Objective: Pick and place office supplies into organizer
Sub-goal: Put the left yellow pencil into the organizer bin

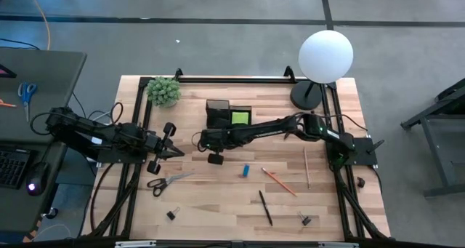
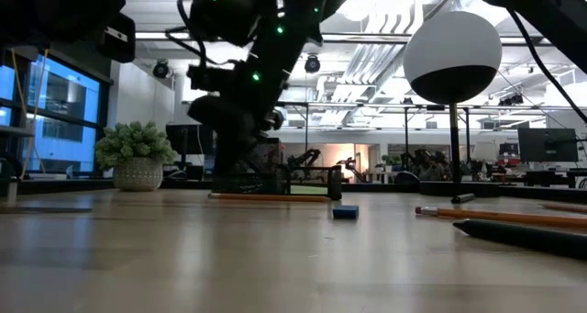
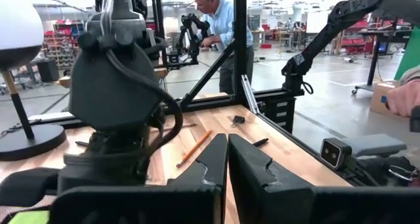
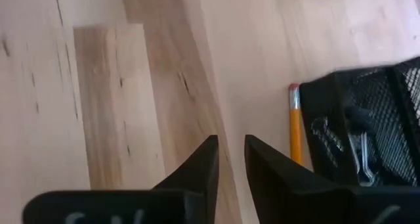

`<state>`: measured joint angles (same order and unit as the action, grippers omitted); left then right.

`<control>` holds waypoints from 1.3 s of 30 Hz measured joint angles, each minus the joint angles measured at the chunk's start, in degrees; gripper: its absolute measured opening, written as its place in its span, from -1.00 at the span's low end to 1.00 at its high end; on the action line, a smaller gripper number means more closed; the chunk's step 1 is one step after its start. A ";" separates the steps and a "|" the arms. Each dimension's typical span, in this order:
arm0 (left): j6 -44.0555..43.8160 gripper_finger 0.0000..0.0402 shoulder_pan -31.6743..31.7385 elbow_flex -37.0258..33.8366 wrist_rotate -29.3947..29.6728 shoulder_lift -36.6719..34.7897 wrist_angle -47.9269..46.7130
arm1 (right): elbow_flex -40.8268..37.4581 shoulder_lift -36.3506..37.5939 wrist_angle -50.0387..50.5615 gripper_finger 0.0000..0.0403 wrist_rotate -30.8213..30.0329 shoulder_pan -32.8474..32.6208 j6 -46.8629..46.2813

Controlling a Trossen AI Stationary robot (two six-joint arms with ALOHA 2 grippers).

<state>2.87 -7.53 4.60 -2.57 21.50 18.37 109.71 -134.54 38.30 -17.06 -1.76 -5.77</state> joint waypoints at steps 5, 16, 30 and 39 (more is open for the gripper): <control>-0.42 -0.97 0.01 0.00 0.00 0.02 -0.19 | -6.29 0.41 -2.53 -0.77 -0.85 0.46 -1.61; -0.64 -0.97 0.00 0.00 0.07 0.02 -0.15 | -15.03 8.58 -6.02 -0.87 -9.09 0.35 -3.45; -1.63 -0.97 0.00 0.00 -0.42 0.02 0.14 | -31.90 12.30 -21.16 -0.84 -6.79 0.85 -8.41; -1.55 -0.97 0.00 0.00 -0.42 0.00 0.28 | -30.21 13.17 -23.01 -0.85 6.05 -1.61 -9.08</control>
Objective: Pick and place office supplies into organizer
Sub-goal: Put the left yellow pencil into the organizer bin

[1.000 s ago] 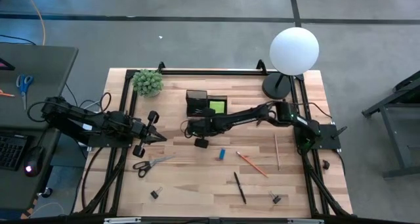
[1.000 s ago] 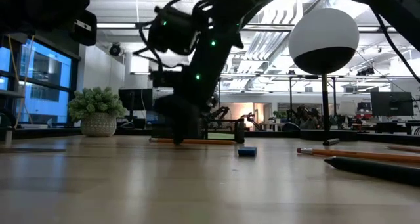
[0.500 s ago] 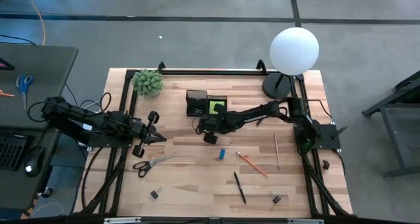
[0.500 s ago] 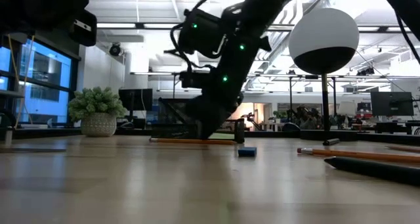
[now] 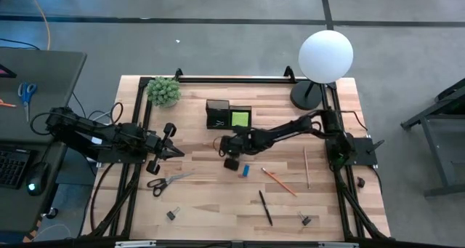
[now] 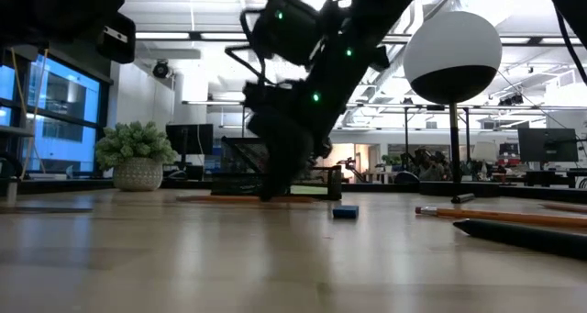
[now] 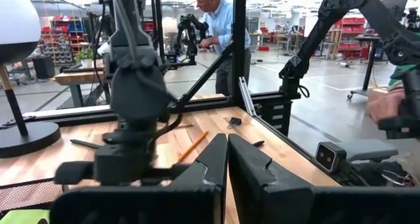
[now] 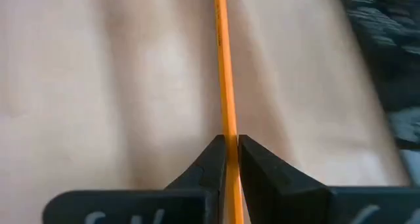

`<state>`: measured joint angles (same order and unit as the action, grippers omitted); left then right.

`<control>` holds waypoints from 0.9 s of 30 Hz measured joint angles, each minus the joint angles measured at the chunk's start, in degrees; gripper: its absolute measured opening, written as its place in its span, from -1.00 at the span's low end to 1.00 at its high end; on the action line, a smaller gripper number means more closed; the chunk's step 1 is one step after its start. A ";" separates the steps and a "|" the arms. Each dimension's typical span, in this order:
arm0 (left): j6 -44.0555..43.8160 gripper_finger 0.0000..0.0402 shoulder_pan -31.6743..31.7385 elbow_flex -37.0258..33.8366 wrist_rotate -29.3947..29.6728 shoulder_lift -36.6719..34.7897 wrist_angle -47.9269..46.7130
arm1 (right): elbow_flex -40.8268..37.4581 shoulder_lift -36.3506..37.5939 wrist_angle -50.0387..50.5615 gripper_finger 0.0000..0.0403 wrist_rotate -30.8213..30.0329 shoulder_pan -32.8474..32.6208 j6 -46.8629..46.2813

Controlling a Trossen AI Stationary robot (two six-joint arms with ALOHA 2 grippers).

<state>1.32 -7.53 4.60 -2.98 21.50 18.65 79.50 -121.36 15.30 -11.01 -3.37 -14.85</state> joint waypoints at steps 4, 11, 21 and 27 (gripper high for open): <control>-0.08 -0.97 0.00 0.00 -0.02 0.00 0.00 | 0.16 0.07 0.03 -0.87 0.83 -1.45 -1.67; -0.08 -0.97 0.00 0.00 -0.02 0.00 0.00 | 0.16 0.09 -1.89 -0.87 -3.65 -4.65 -0.98; -0.10 -0.97 0.00 0.00 -0.02 0.00 0.02 | 0.16 0.11 -7.20 -0.91 -4.83 -5.76 -0.37; -0.10 -0.97 0.00 0.00 -0.02 0.00 0.01 | 0.16 0.11 -7.10 -0.92 -5.40 -6.36 -0.65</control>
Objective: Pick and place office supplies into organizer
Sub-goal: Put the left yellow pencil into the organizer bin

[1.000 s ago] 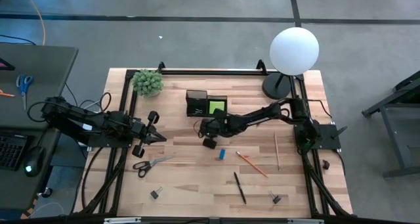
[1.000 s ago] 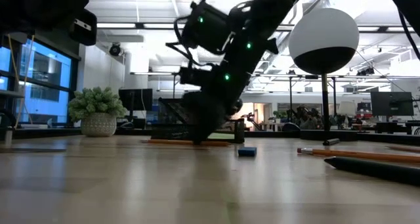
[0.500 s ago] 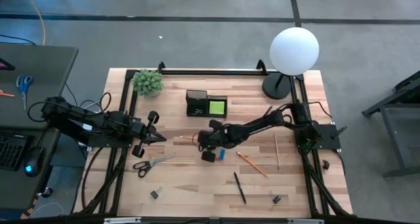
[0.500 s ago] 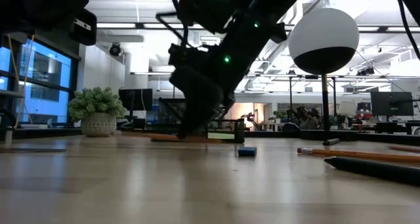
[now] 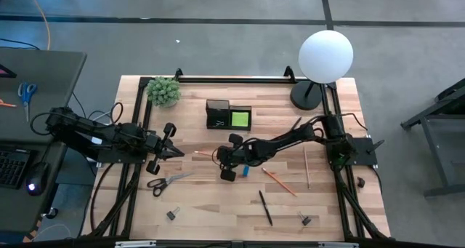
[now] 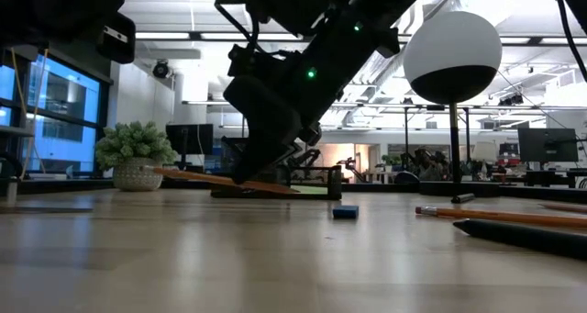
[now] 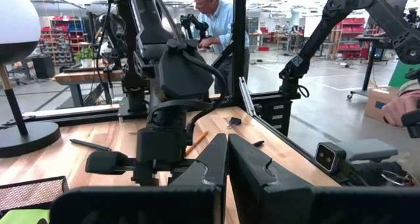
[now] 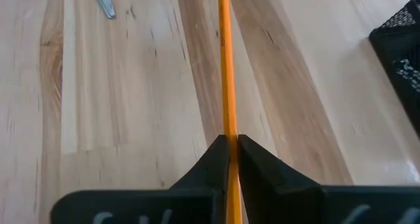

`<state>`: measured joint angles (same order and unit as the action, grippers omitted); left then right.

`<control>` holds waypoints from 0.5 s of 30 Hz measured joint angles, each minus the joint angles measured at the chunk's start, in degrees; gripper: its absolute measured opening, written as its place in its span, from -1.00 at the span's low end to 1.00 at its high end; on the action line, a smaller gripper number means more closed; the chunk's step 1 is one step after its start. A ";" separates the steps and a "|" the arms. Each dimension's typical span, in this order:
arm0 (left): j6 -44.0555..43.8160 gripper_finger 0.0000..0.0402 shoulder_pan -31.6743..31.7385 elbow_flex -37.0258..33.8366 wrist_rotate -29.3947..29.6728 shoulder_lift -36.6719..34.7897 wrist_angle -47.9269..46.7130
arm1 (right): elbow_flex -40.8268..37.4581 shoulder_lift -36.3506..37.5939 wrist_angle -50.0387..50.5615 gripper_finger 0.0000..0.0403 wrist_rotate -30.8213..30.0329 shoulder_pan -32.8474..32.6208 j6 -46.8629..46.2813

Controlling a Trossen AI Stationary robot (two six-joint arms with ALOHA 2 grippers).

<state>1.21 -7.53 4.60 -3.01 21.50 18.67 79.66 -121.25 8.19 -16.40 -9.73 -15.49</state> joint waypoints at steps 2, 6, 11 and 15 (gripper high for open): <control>0.00 -0.97 0.00 0.00 0.00 0.00 0.00 | 0.00 0.00 -0.37 -0.94 -1.27 -0.10 0.08; -0.02 -0.97 0.00 0.00 0.00 0.02 -0.01 | 0.00 0.00 -2.79 -0.99 -2.16 -0.05 0.48; -0.03 -0.97 0.00 0.00 0.00 0.00 -0.07 | 0.04 0.07 -5.81 -0.99 -5.69 0.83 2.43; -0.07 -0.97 0.00 0.00 0.00 0.02 -0.71 | 0.04 0.07 -6.64 -1.00 -4.55 2.64 2.58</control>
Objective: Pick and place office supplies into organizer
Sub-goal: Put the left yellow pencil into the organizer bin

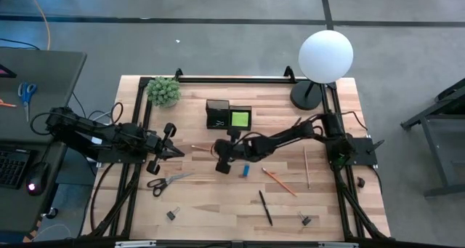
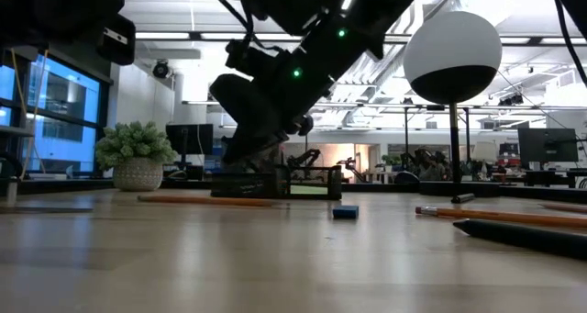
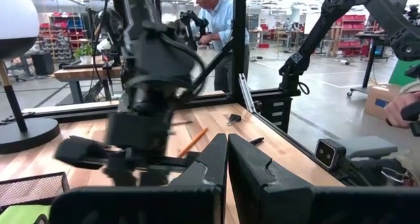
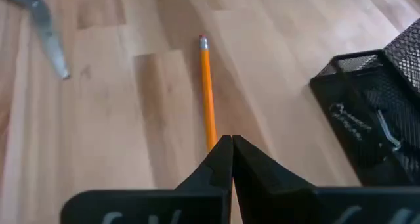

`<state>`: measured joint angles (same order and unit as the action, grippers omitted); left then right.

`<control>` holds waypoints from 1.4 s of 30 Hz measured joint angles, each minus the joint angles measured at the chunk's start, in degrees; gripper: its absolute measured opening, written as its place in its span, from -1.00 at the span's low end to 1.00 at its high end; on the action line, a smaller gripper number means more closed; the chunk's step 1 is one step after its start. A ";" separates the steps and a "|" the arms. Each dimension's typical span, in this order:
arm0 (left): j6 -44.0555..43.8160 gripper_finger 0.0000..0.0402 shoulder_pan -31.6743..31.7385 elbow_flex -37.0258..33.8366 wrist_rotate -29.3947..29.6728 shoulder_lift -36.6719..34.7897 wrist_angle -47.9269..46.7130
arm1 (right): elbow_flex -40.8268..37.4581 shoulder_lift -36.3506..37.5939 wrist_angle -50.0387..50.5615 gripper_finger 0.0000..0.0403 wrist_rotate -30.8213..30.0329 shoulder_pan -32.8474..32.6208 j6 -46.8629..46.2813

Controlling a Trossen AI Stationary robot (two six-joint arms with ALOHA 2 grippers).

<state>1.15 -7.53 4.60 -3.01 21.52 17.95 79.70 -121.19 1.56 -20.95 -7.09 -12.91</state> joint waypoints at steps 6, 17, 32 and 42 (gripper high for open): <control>0.02 -0.97 0.01 -0.02 0.00 0.00 -0.04 | 0.00 0.00 -2.80 -0.98 5.04 2.62 1.37; 0.02 -0.97 0.00 -0.02 0.00 0.00 -0.18 | 0.15 -6.33 -7.13 -0.92 14.09 7.07 1.47; 0.04 -0.97 0.02 -0.02 0.00 0.00 -0.22 | 0.15 -8.75 -8.19 -0.62 7.44 4.14 2.77; 0.04 -0.97 0.01 0.00 0.00 -0.02 -0.18 | 0.24 -14.18 -15.46 -0.82 1.44 0.44 -0.09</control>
<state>1.19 -7.52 4.60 -3.01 21.50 17.77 79.94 -135.37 -13.90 -19.51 -6.65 -13.00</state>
